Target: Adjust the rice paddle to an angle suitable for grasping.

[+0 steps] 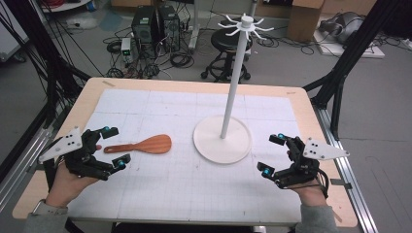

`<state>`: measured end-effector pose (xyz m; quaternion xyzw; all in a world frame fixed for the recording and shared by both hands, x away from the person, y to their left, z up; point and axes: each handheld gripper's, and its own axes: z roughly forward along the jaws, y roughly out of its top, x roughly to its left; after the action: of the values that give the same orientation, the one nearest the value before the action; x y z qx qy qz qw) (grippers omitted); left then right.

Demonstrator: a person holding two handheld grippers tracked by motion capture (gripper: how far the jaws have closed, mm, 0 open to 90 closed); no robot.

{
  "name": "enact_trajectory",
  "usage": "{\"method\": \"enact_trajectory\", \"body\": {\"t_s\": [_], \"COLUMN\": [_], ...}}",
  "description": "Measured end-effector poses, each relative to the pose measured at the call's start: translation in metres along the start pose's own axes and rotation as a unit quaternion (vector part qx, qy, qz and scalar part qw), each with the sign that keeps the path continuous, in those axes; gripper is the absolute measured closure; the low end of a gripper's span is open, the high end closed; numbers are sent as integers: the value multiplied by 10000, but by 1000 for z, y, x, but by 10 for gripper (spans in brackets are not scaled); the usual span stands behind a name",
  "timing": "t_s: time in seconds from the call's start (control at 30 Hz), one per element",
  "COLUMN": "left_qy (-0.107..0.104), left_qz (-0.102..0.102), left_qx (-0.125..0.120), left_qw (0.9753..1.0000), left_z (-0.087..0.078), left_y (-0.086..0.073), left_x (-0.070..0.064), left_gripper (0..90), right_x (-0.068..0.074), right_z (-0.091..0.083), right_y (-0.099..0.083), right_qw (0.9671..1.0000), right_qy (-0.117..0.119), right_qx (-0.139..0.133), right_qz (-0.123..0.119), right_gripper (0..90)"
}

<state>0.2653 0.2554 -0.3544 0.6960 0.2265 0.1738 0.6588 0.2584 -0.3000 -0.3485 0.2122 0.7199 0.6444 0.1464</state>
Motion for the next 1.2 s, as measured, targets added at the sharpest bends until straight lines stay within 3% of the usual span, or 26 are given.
{"method": "enact_trajectory", "body": {"t_s": [0.37,0.47,0.5,0.53,0.6,0.77,0.8,0.87,0.9,0.93,0.97,1.2], "left_qy": [-43,20,21,98,124,294,314,360,405,424,409,393], "left_qz": [24,182,311,361,337,499,479,456,416,392,364,266], "left_qx": [67,177,225,256,312,430,436,487,514,538,559,790], "left_qw": [10000,9997,9993,9990,9989,9974,9974,9971,9970,9969,9969,9957], "left_z": [1,0,-1,-2,-2,-3,-3,-3,-3,-2,-2,5], "left_y": [-1,-1,-2,-2,-2,-5,-6,-7,-8,-9,-10,-15], "left_x": [-1,-1,-2,-3,-3,-6,-6,-5,-4,-3,-2,5], "left_gripper": [17,47,109,276,302,559,659,691,772,772,840,896], "right_x": [-2,-2,-3,-2,-2,-2,-2,-2,-2,-2,-2,-1], "right_z": [2,3,3,3,3,4,4,5,6,6,7,10], "right_y": [-3,-4,-4,-5,-5,-5,-6,-6,-6,-6,-7,-9], "right_qw": [10000,10000,10000,9999,9999,9999,9998,9998,9998,9998,9998,9994], "right_qy": [-13,-7,-11,3,-1,6,26,30,52,52,60,104], "right_qx": [49,75,69,94,93,119,155,164,181,181,203,318], "right_qz": [54,49,33,68,64,61,80,72,45,45,14,28], "right_gripper": [8,8,8,8,8,8,8,8,8,8,8,8]}}
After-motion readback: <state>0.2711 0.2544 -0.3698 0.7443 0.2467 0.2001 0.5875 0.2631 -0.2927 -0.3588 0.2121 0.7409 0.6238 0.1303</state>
